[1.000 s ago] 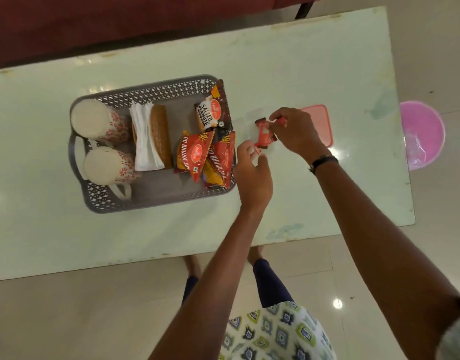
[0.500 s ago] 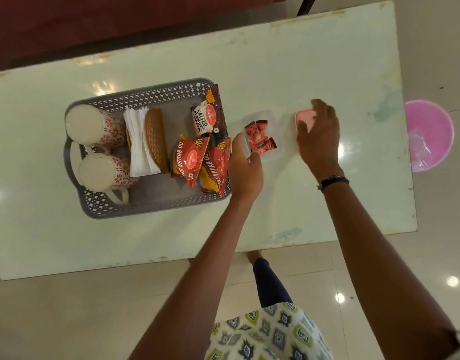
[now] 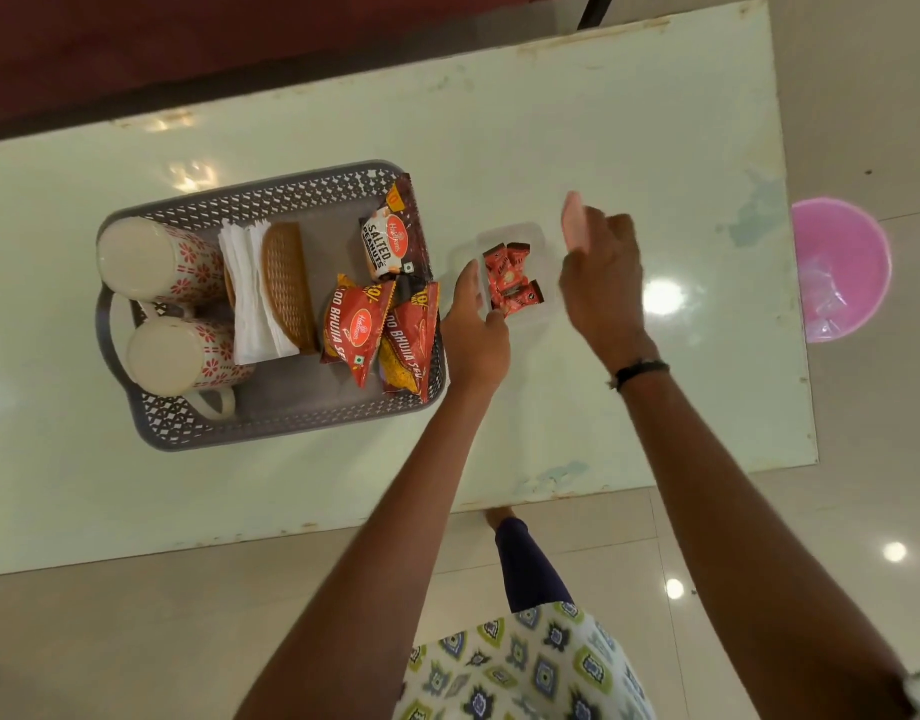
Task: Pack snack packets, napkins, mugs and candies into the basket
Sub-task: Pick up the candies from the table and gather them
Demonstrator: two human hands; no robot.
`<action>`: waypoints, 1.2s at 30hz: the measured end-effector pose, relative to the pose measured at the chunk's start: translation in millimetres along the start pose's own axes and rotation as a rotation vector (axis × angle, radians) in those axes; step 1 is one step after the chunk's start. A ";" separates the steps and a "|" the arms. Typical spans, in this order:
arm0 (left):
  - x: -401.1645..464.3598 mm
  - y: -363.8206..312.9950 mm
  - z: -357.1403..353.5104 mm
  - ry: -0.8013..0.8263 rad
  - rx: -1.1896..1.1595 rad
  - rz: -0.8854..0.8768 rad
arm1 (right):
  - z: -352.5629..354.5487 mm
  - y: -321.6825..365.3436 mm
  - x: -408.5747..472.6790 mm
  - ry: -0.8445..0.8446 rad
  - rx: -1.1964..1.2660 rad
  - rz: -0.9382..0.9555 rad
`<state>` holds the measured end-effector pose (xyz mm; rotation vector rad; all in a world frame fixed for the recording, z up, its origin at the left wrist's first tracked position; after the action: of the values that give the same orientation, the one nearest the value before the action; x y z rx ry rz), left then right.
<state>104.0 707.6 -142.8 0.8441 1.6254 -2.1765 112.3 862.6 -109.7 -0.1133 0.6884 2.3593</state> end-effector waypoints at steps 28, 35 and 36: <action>0.8 0.3 -2.2 -0.139 -0.047 -0.122 | -76.0 5.8 -34.5 0.091 -0.109 0.203; -5.1 -10.0 -6.5 -0.131 0.220 -0.088 | -61.7 -8.4 -27.2 0.215 0.297 0.166; -11.8 -12.2 -9.3 -0.112 0.274 -0.074 | -57.9 -11.7 -26.7 0.208 0.340 0.122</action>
<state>109.0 718.9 -128.0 0.7261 1.3452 -2.4897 134.6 825.3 -157.8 -0.1729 1.2177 2.3269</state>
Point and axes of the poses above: each hand's wrist, its own x-axis towards the middle knuckle, its own z-axis out of the back of the hand, y = z × x, the point moved 7 cm from there along x, towards the middle knuckle, and after that the axes turned 6 degrees about -x, right-handed, at the moved point
